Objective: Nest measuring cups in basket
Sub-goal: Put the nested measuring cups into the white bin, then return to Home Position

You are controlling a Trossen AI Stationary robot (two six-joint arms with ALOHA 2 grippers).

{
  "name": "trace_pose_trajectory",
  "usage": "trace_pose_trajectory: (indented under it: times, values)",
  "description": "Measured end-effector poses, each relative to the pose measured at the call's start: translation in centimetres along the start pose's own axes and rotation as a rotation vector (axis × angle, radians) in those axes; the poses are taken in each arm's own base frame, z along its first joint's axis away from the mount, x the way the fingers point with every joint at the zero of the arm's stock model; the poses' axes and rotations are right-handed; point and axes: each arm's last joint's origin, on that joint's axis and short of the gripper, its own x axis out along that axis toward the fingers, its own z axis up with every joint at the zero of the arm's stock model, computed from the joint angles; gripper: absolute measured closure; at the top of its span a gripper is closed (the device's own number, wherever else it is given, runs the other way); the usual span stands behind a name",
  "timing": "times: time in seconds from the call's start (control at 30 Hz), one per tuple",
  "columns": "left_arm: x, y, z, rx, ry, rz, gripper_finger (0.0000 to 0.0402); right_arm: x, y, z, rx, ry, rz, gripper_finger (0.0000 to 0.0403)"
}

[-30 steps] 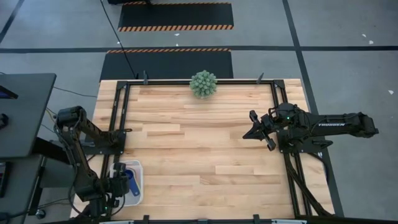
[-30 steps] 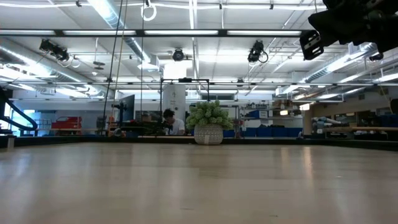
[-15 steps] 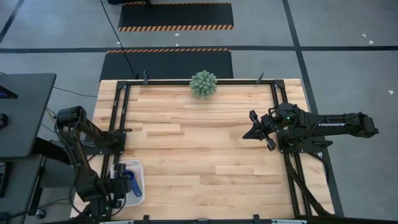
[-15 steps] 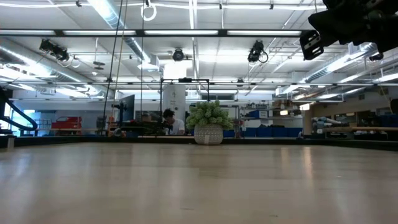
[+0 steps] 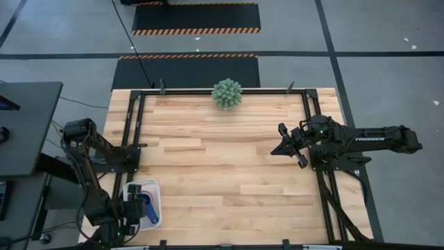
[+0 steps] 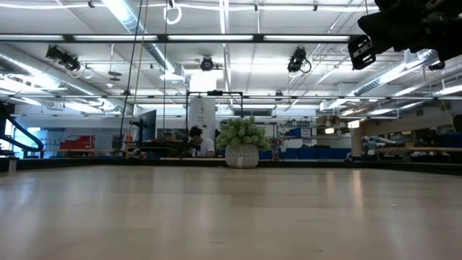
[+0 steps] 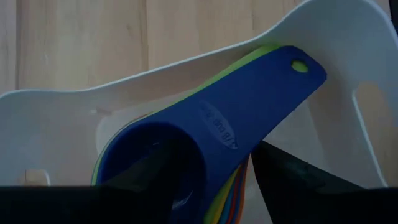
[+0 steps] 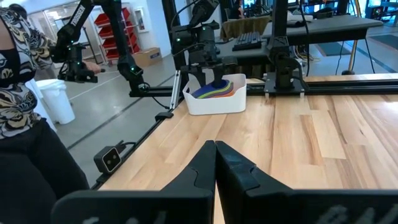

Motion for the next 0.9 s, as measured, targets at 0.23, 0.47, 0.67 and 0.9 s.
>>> trace_pose_trajectory:
  times: [0.23,0.47,0.67,0.9]
  values:
    - [0.0,0.0,0.0,0.005,-0.001,0.002,0.0196,0.0,0.0,0.0,0.000,0.000,0.000,0.0389]
    - [-1.1,-0.5,0.8,0.067,-0.007,-0.015,0.0196,0.0,0.0,0.0,0.000,0.000,0.000,0.0389]
    - [-2.1,-0.9,1.0,0.074,-0.009,-0.027,0.0196,0.0,0.0,0.0,0.000,0.000,0.000,0.0389]
    - [-4.3,-1.0,2.3,0.081,-0.007,0.002,0.0196,0.0,0.0,0.0,0.000,0.000,0.000,0.0389]
